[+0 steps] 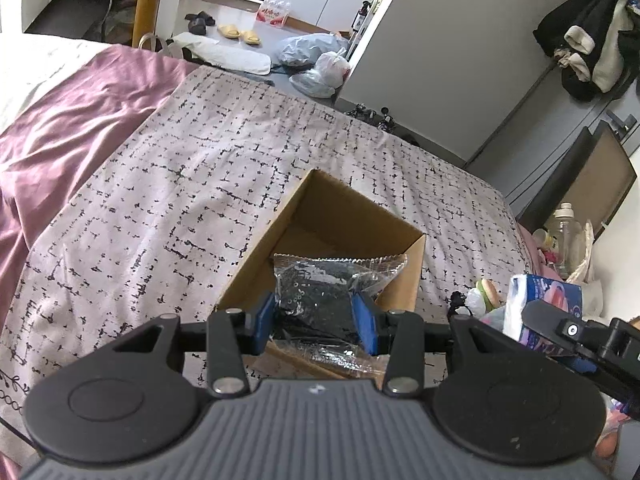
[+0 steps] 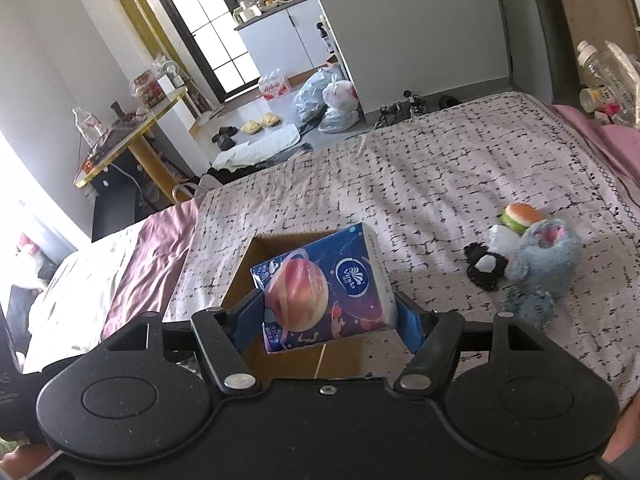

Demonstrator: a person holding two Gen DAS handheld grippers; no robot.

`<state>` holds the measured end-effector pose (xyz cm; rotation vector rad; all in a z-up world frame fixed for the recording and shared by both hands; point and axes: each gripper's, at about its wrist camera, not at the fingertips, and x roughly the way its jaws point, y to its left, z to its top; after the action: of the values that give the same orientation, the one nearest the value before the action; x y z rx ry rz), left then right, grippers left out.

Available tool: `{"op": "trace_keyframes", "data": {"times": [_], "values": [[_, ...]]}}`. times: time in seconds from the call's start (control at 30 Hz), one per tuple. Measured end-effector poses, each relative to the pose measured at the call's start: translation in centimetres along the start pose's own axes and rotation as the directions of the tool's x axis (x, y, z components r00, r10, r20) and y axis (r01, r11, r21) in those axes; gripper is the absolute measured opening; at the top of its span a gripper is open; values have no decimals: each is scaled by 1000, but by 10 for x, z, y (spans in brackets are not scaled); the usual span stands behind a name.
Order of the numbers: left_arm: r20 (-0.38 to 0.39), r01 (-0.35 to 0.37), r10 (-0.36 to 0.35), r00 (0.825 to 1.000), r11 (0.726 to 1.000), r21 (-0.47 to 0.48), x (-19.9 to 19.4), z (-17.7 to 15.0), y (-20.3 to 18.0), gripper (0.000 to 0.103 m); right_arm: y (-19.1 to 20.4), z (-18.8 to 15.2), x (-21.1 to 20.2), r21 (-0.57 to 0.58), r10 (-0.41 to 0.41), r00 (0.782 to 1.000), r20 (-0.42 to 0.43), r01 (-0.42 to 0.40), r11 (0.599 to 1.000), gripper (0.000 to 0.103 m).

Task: Organize soft objects
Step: 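Carry the black bundle in the left tool and tissue pack in the right tool over the box, then open the left tool to drop the bundle while the right tool releases the tissue pack into the box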

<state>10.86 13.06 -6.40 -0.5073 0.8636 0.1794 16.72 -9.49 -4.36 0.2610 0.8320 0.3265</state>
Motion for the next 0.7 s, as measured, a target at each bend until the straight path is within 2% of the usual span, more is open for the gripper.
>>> {"op": "trace_keyframes", "data": {"times": [0.4, 0.7], "values": [[-71, -20, 17, 997, 999, -45, 44, -2, 10, 43, 15, -5, 32, -3, -12, 998, -66, 12, 1000, 67], [-94, -50, 44, 995, 997, -61, 62, 1, 19, 44, 21, -5, 51, -8, -6, 995, -102, 6, 1000, 67]]}}
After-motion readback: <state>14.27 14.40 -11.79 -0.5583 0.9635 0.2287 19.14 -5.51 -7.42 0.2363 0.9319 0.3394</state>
